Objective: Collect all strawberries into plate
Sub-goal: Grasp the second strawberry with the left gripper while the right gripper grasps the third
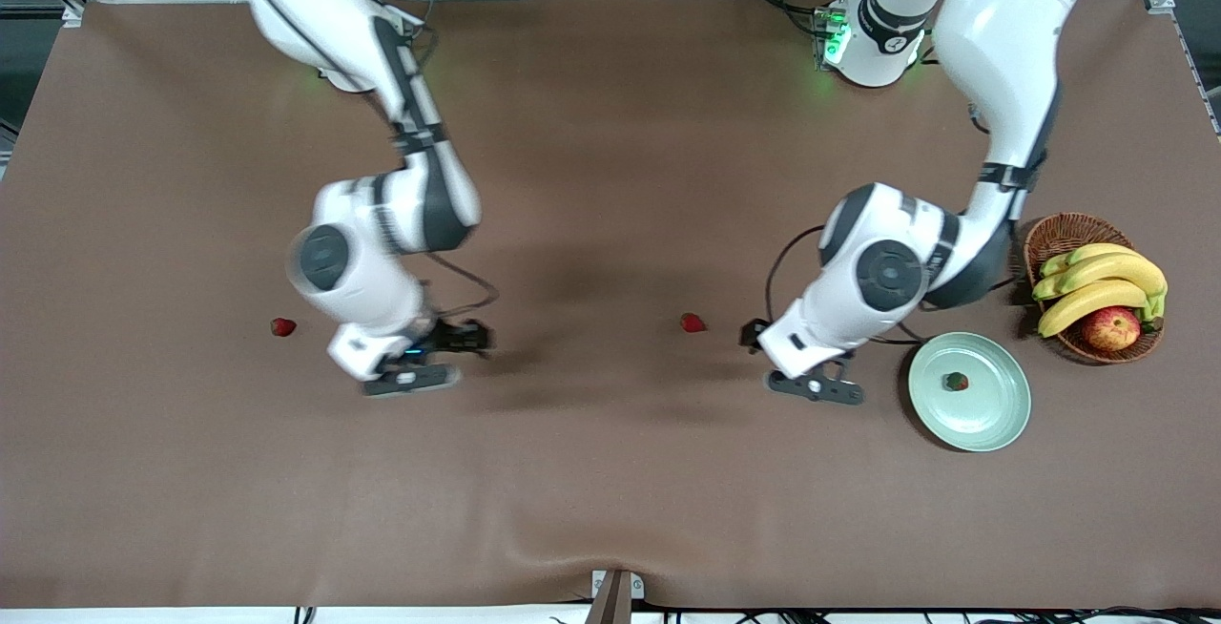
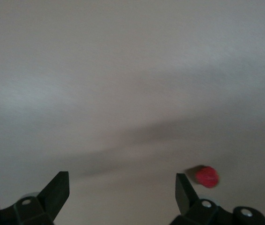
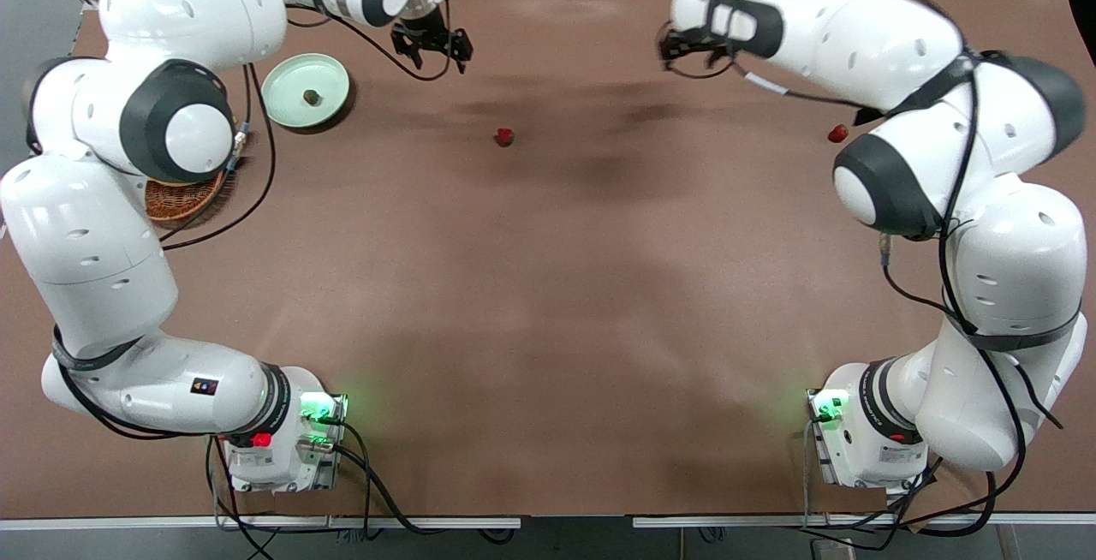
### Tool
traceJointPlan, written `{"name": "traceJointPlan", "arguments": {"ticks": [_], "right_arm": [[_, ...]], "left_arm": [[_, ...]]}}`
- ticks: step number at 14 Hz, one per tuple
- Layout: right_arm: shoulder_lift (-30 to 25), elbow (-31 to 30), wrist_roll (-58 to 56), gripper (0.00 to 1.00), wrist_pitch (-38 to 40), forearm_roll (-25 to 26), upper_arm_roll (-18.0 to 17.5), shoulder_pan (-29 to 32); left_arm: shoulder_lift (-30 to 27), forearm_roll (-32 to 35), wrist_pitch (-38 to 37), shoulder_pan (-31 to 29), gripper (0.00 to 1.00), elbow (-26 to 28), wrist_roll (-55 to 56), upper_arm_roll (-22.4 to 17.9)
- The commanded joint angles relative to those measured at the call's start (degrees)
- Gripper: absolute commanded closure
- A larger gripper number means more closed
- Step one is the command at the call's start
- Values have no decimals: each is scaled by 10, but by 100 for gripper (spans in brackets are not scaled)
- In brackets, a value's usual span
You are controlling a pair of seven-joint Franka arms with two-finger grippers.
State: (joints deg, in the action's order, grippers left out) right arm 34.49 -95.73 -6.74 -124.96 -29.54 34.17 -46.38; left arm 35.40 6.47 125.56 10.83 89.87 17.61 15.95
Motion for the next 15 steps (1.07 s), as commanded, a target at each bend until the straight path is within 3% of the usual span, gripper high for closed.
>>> {"name": "traceJointPlan", "arguments": {"ticks": [1,6,9,15], "right_arm": [[-16,-29,-86,0,77,7,67,20],[19,-29,-265,0,115,28,70,144],[36,-30,-306,0,118,65,69,160],[84,-37,-307,0,91,66,65,166]], "left_arm": [[26,0,-7,44,0,-22,55,-10],[70,8,20,89,0,-36,109,-16],[84,16,34,101,0,-37,125,-20],[108,18,71,113,10,-36,155,-20]]}}
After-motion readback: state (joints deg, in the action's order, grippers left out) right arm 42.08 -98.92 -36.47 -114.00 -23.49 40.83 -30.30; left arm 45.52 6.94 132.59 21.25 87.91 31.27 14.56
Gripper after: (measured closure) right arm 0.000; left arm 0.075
